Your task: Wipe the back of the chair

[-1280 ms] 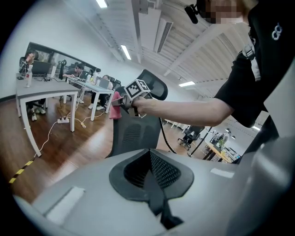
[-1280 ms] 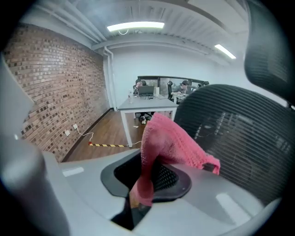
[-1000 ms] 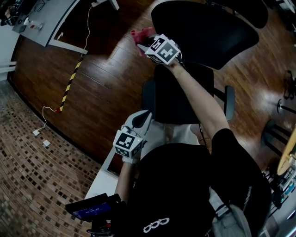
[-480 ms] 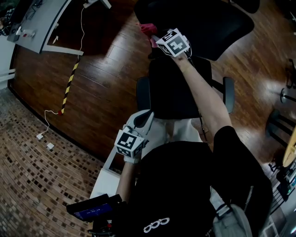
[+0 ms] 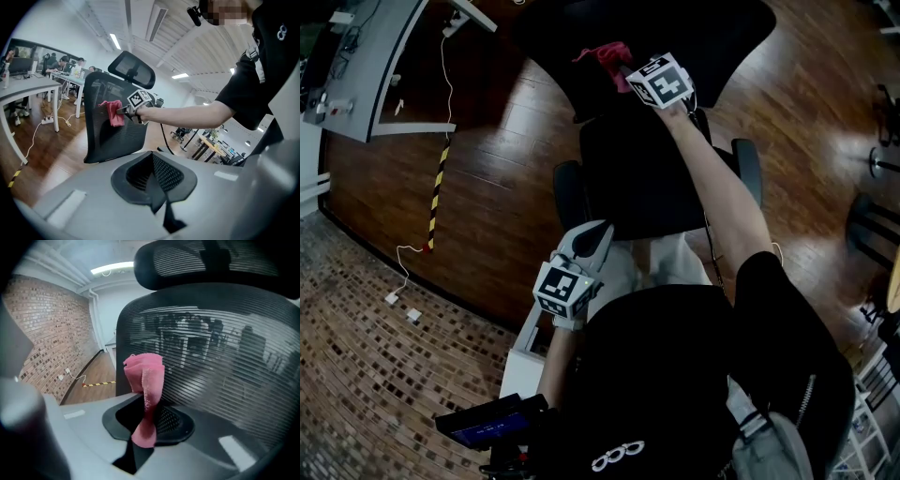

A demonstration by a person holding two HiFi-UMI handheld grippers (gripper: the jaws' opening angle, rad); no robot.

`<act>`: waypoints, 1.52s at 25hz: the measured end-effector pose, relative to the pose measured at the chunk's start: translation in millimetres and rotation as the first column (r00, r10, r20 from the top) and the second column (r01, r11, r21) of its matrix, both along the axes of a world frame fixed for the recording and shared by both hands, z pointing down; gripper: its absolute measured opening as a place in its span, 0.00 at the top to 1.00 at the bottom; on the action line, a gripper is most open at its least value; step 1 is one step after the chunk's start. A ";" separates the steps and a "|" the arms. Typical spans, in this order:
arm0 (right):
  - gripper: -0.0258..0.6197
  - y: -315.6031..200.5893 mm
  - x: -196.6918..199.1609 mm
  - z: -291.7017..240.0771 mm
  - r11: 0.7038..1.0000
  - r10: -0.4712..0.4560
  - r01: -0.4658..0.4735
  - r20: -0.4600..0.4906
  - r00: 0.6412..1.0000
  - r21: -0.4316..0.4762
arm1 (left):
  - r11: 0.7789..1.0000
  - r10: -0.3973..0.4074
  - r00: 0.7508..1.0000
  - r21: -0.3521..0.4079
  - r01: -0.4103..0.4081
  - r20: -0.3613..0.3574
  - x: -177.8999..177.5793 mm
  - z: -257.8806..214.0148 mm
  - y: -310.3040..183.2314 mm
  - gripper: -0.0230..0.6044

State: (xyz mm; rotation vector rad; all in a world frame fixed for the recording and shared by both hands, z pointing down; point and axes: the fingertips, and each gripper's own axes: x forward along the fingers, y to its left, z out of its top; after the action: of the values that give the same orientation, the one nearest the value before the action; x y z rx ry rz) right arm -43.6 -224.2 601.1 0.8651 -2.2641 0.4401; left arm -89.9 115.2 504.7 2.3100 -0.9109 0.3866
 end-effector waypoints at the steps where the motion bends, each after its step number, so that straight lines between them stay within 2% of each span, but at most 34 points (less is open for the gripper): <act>1: 0.88 -1.6 10.5 -0.1 1.000 0.013 -0.013 -0.001 1.000 0.001 | 1.000 0.012 1.000 0.000 -0.012 0.000 6.1 -0.1 -1.2 0.98; 12: 0.88 -1.8 139.0 9.4 0.988 0.156 -0.156 -0.020 0.988 -0.006 | 0.993 0.117 0.993 0.000 -0.117 -0.002 76.1 3.6 -6.1 0.98; 21: 0.88 -1.7 237.5 17.2 0.960 0.280 -0.281 -0.034 0.959 -0.018 | 0.985 0.173 0.985 0.006 -0.173 0.001 119.6 -0.1 -13.1 0.98; 29: 0.88 6.6 303.6 25.2 0.916 0.399 -0.400 -0.034 0.916 -0.022 | 0.976 0.217 0.976 -0.019 -0.216 0.012 138.7 3.9 -11.5 0.98; 31: 0.88 12.0 322.4 26.9 0.896 0.441 -0.443 -0.049 0.896 -0.018 | 0.974 0.227 0.974 -0.012 -0.226 0.007 144.5 3.4 -10.7 0.98; 34: 0.88 21.1 348.9 30.7 0.851 0.522 -0.525 -0.094 0.848 -0.009 | 0.971 0.238 0.971 -0.015 -0.238 0.001 151.1 3.5 -8.2 0.98; 36: 0.88 26.8 355.2 38.2 0.832 0.550 -0.555 -0.110 0.828 -0.016 | 0.970 0.242 0.970 -0.019 -0.242 -0.003 152.8 5.4 -4.2 0.98; 38: 0.88 29.8 350.3 46.5 0.834 0.545 -0.551 -0.108 0.831 -0.028 | 0.970 0.244 0.970 -0.024 -0.244 -0.007 153.3 7.0 0.6 0.98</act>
State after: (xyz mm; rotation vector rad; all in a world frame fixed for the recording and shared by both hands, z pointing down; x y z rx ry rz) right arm 306.7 -194.4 647.6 1.4801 -1.8743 0.6985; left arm 63.3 115.9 511.7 2.4056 -0.6164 0.4925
